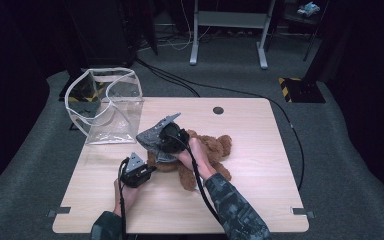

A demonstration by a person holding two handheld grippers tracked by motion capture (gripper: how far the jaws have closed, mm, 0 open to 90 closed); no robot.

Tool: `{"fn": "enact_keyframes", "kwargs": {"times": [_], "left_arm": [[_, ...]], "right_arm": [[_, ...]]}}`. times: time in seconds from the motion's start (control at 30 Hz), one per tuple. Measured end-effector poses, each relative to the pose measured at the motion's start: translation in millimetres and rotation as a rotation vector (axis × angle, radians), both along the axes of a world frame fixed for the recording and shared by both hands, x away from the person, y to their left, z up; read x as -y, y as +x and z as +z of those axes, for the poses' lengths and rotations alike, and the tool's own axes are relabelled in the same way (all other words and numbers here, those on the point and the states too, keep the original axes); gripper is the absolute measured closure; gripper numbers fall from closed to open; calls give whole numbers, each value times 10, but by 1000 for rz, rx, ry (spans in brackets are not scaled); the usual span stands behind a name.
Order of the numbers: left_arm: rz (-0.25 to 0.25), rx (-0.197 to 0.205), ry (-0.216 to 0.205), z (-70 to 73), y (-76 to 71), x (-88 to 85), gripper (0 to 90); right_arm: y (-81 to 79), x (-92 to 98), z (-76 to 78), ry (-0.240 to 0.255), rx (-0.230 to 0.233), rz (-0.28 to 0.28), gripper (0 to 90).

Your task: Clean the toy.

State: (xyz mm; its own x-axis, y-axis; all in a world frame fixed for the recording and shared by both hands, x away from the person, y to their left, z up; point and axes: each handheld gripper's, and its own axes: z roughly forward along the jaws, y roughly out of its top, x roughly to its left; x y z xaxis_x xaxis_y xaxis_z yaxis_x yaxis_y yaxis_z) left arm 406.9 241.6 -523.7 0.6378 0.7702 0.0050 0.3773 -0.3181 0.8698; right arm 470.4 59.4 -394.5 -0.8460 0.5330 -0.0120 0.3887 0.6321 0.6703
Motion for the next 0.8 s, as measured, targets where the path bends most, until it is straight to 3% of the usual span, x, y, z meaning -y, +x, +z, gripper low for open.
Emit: {"fn": "enact_keyframes", "kwargs": {"times": [0.23,0.53,0.57,0.6,0.67,0.8], "left_arm": [[1,1,-6,-1,1,-3,805],[0,-1,-6,0,2,-6,803],[-1,0,-6,0,2,-6,803],[-1,-1,-6,0,2,-6,804],[-2,-1,-6,0,2,-6,803],[-2,-1,-5,0,1,-4,804]], "right_arm": [[3,126,10,-17,11,-7,787],[23,372,10,-61,-3,-61,785],[37,403,-4,-59,12,-59,785],[32,430,-6,-66,-7,-73,785],[53,501,-29,-74,5,-72,785],[49,596,-51,-63,-16,-103,785]]}}
